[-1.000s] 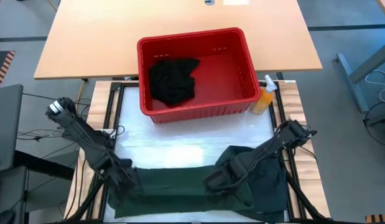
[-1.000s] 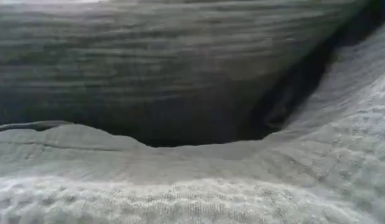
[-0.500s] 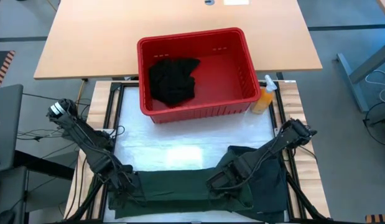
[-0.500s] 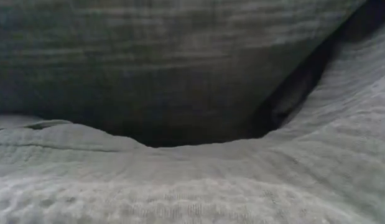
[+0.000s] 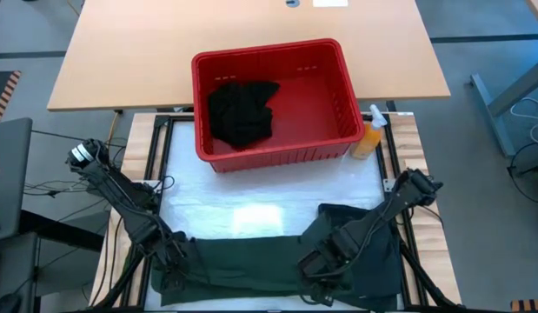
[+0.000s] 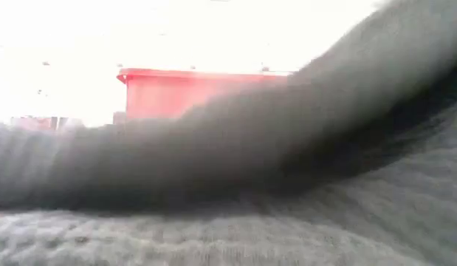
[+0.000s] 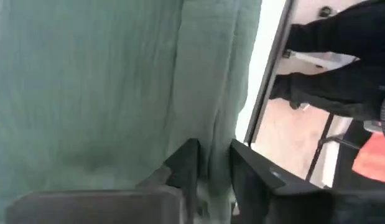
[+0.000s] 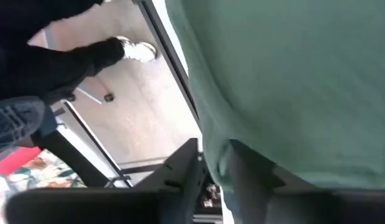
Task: Fold laundry
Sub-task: Fold the green shirt
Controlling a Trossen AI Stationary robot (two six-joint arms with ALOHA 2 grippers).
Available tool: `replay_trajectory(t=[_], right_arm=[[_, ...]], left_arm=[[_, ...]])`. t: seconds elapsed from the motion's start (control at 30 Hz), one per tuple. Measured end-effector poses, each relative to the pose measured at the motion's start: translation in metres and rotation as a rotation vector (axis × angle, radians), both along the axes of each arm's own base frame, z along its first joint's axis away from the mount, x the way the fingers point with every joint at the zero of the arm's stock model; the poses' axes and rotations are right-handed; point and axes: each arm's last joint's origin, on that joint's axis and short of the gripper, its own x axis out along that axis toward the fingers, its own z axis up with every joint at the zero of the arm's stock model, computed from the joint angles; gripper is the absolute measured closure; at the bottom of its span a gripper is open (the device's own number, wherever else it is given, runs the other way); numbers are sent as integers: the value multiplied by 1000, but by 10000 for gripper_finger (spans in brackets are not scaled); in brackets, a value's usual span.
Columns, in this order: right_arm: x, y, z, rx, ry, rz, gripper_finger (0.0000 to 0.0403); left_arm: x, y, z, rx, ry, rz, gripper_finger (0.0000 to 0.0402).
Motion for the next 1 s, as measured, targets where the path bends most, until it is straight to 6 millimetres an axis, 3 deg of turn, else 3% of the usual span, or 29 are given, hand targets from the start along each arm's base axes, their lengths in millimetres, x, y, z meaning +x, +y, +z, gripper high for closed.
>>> replay_trajectory(t=[0.13, 0.23, 0.33, 0.43, 0.53, 0.63, 0.87, 1.0], right_arm=[[-8, -2, 1, -50, 34, 20, 228], [-20, -6, 13, -145, -28, -3, 199], [-38, -11, 33, -222, -91, -147, 184], [-58, -14, 52, -309, -202, -354, 181], [-76, -17, 59, -365, -196, -507, 181], [-82, -14, 53, -395, -162, -580, 181], [-79, -5, 16, -408, -148, -607, 181], [-88, -8, 0, -382, -158, -655, 181]], left_arm=[[-5, -4, 0, -39, 63, 4, 300], [-12, -10, 1, -72, 109, -22, 292], [-16, -13, 1, -74, 112, -33, 290], [-14, -13, 4, -35, 3, 25, 290], [-9, -12, 5, 10, -109, 51, 289], [-4, -7, 5, 52, -146, 49, 289], [7, 5, 4, 113, -185, 30, 289], [12, 11, 4, 130, -202, 14, 289]])
